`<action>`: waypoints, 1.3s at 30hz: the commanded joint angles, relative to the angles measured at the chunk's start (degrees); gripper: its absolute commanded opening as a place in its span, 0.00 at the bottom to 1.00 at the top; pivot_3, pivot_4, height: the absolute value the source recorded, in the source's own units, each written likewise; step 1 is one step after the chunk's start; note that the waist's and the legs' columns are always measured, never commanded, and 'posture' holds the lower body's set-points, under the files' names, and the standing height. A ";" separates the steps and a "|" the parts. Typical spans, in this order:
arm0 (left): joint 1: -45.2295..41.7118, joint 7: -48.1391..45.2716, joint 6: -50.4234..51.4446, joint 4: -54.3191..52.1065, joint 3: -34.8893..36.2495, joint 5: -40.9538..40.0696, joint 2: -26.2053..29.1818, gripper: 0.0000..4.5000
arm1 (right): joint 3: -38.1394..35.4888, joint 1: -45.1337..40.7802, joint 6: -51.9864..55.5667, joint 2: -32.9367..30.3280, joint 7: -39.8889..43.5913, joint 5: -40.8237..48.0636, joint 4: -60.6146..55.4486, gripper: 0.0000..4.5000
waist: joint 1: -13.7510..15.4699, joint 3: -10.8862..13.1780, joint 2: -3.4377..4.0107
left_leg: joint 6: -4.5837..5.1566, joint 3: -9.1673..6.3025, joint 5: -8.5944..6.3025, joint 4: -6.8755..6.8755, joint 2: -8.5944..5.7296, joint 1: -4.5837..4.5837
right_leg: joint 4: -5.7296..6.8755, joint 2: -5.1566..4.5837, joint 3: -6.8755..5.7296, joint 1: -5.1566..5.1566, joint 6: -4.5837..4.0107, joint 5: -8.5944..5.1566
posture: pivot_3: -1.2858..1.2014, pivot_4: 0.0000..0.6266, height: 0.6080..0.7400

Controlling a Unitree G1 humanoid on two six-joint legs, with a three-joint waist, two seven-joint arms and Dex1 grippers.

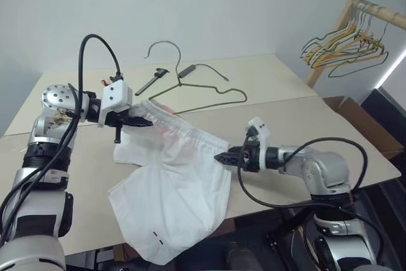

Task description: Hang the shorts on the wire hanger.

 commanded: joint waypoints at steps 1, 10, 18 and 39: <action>-0.43 0.66 0.33 -2.81 1.62 -1.20 0.70 0.02 | -0.05 -2.09 -1.11 -0.42 -0.08 1.13 0.14 0.47 | -0.04 0.00 0.00 | 0.00 -0.01 0.00 0.00 0.01 0.00 | 0.00 0.00 0.00 0.00 0.00 0.00 | 0.50 0.00 1.00; 1.78 -0.02 2.82 -6.33 3.97 -3.73 2.90 0.02 | 0.17 -2.76 -8.79 -7.30 2.53 -1.66 1.03 0.00 | -0.11 0.00 0.00 | 0.02 -0.04 -0.01 0.00 0.01 0.01 | -0.04 0.00 0.00 -0.01 0.01 0.00 | 0.50 0.00 1.00; 5.80 -4.56 2.31 -8.32 4.36 -5.09 7.80 0.02 | 1.14 -6.09 -25.18 -16.61 4.81 -9.44 9.16 0.00 | -0.37 0.00 0.00 | 0.03 0.09 -0.02 -0.01 0.01 0.05 | -0.04 0.01 0.04 -0.02 0.02 -0.02 | 0.49 0.00 1.00; 8.18 1.11 -1.21 -6.99 -0.74 3.44 9.91 0.02 | -1.20 -9.31 -37.77 -24.27 4.65 -11.11 7.26 0.00 | -0.23 0.00 0.00 | 0.05 0.14 -0.03 -0.02 0.03 0.04 | -0.06 0.00 0.05 -0.03 0.03 -0.02 | 0.49 0.00 1.00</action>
